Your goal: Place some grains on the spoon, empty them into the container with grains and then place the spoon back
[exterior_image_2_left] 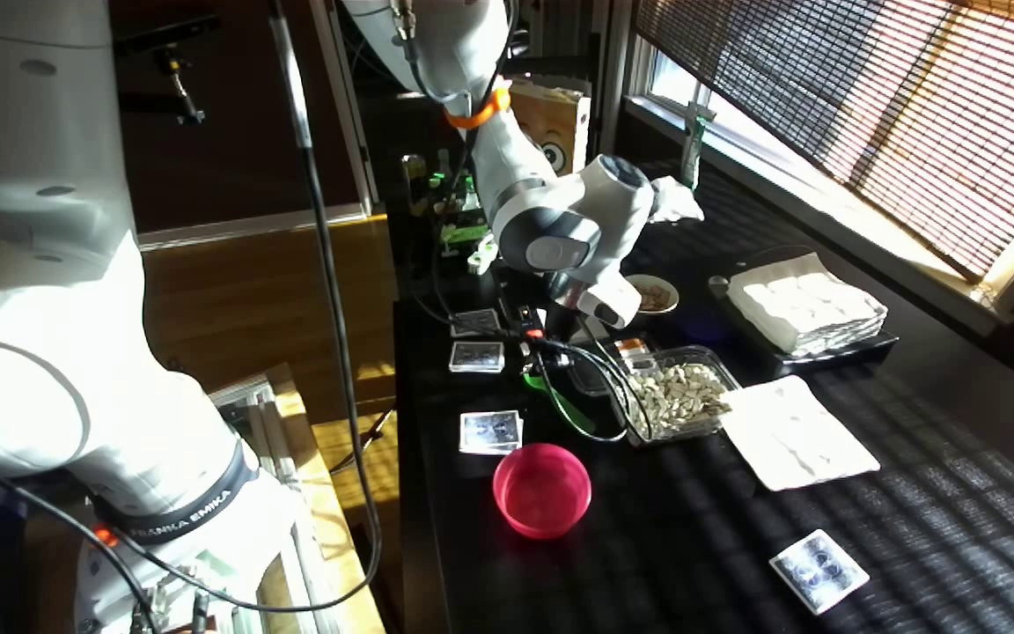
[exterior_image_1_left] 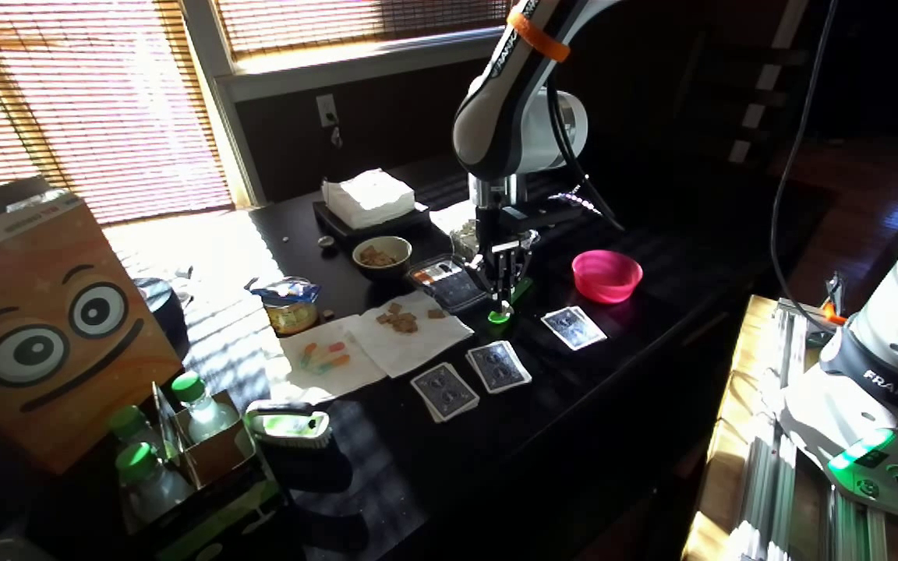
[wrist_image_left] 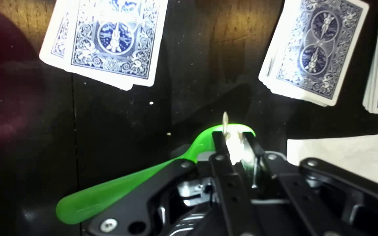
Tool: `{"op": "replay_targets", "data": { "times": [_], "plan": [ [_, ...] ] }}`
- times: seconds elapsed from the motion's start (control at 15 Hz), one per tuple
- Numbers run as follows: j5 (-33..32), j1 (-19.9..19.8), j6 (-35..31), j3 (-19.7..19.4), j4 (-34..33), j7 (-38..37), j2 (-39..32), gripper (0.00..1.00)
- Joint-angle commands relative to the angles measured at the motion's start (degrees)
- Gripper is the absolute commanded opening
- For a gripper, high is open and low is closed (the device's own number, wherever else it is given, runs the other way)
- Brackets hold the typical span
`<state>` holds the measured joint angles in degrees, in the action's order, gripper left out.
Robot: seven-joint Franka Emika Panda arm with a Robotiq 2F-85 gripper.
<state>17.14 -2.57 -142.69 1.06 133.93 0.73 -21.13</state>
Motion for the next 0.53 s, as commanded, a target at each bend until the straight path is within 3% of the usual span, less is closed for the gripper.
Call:
{"op": "replay_targets", "data": {
  "times": [0.0,0.47],
  "plan": [
    [0.49,-0.50,-2.56,0.78,-0.53,0.27,-1.35,0.04],
    [0.01,-0.71,-3.77,0.63,-0.29,0.03,-1.64,0.04]
  ]
}}
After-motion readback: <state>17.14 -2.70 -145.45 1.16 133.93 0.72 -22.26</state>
